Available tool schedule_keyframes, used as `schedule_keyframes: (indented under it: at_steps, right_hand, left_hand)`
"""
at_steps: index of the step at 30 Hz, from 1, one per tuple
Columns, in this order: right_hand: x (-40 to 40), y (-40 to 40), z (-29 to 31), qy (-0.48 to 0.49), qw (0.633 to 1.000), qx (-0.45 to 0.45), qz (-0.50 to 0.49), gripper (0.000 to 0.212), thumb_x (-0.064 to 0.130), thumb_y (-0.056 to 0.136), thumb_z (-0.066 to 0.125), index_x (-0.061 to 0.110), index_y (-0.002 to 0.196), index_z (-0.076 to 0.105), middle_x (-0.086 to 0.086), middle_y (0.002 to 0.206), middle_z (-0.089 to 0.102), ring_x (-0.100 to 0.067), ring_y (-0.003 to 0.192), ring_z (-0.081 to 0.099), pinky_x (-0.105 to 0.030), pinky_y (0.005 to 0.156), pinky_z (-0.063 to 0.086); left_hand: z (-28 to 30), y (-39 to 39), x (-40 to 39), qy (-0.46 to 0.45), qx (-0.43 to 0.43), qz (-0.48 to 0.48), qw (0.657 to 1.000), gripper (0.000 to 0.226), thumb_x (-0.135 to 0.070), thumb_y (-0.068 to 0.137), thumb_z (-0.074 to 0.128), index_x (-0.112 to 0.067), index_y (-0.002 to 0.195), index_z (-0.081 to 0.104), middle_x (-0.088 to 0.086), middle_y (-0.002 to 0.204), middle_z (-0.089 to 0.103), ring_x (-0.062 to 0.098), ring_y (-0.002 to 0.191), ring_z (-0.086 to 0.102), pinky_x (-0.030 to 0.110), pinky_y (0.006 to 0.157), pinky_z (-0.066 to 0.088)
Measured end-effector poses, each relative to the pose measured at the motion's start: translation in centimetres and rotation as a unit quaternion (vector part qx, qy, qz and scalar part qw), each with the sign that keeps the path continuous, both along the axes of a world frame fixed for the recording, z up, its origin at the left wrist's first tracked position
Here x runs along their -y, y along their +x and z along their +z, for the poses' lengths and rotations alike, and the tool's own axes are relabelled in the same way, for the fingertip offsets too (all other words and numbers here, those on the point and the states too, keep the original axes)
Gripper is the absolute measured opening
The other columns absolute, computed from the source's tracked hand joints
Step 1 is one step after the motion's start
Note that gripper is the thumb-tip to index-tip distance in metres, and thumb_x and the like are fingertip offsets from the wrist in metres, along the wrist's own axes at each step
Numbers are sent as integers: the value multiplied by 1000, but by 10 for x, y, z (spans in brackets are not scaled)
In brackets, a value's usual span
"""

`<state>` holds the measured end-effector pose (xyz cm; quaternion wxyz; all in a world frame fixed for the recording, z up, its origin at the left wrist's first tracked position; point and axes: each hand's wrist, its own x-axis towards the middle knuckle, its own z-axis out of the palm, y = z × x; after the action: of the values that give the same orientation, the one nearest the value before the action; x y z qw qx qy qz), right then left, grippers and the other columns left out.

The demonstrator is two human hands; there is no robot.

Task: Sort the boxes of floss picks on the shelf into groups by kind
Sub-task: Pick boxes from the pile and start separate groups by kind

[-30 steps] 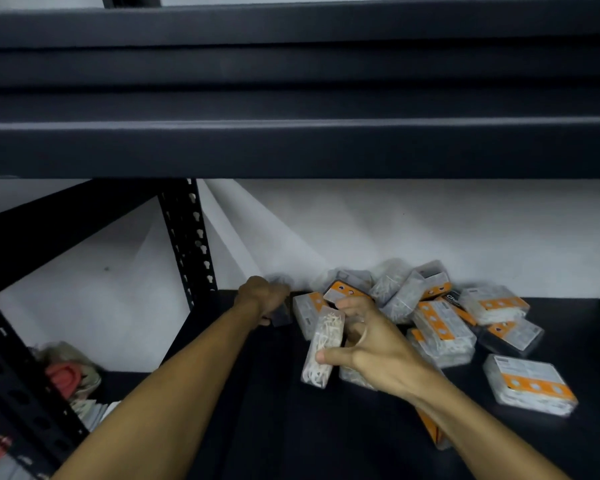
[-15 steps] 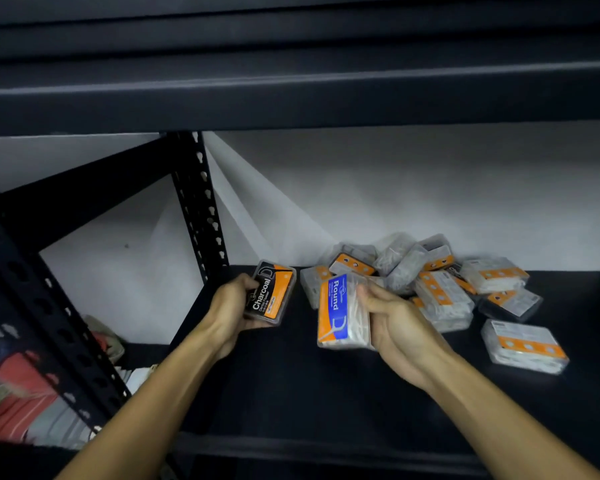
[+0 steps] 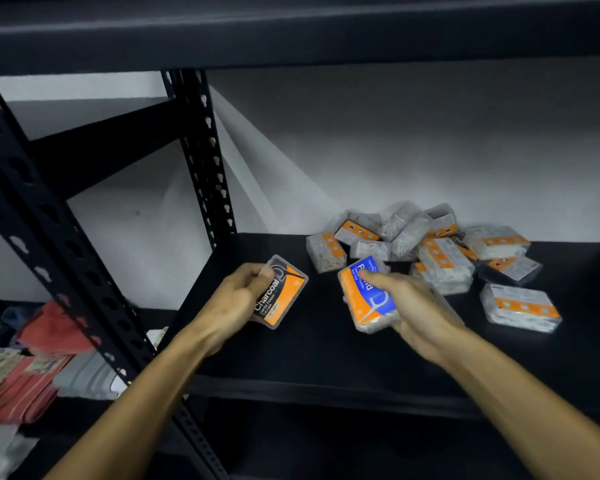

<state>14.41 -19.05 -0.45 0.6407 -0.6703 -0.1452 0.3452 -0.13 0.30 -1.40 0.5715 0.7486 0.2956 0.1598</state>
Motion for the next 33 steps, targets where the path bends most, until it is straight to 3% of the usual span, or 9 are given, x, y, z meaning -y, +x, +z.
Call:
schedule_keyframes:
  at_steps: [3,5,8,10,14,17,25,28,33]
  right_hand:
    - [12,1,-1,-60,987,145,46,23,29,82,70,12,98,68,-8,90,75,-17,76,69,-29,71,53]
    - [22,1,0,-124,956,242,107,20,29,80,73,19,96,69,-1,87,74,-13,77,70,-26,72,52]
    - [34,3,-2,-207,901,348,158,23,34,78,74,27,100,67,7,91,72,-10,91,66,-32,86,51]
    - [40,2,-7,-256,867,399,154,30,46,78,69,39,106,61,15,97,69,-8,107,58,-38,102,40]
    - [52,-3,-13,-337,795,489,126,36,42,84,63,39,119,52,15,112,62,-11,115,50,-38,98,37]
    - [59,2,-15,-342,771,522,127,38,38,86,61,39,122,49,12,120,57,-14,117,49,-35,89,41]
    - [59,28,-23,-349,749,548,133,52,35,90,56,41,137,36,6,128,44,-16,123,39,-33,82,34]
    - [56,33,-22,-352,735,566,128,51,36,91,55,42,137,35,3,128,44,-17,122,37,-31,79,30]
    - [51,35,-22,-345,719,590,130,58,39,90,56,36,143,32,0,132,45,-19,123,39,-31,81,34]
  left_hand:
    - [1,-6,1,45,6,-44,998,18,-27,99,55,-27,115,63,5,103,71,16,92,70,33,85,55]
    - [2,-8,0,58,17,-71,996,20,-19,96,60,-29,112,66,1,104,72,12,95,69,28,87,52]
    - [3,-9,-3,68,-8,-103,992,26,-13,92,66,-34,107,68,-5,100,75,7,94,69,24,85,51]
    - [2,-9,-6,72,-32,-119,990,27,-13,91,67,-34,108,69,-8,98,76,8,94,70,25,87,52]
    - [-4,-7,-7,76,-61,-139,986,27,-9,92,65,-28,111,69,-4,98,76,11,95,71,31,90,52]
    - [-6,-6,-9,95,-74,-153,981,30,-6,92,64,-26,114,67,-4,101,75,10,97,70,31,93,53]
    - [-13,-3,-19,200,-137,-178,954,36,-9,94,62,-35,119,61,-11,120,59,8,111,60,32,103,47]
    - [-10,-3,-17,257,-153,-180,937,39,-12,96,60,-32,129,58,-10,121,50,9,115,53,27,104,42]
    - [-9,-4,-14,335,-185,-150,912,51,-16,96,60,-28,143,46,-6,130,45,13,122,45,31,108,36]
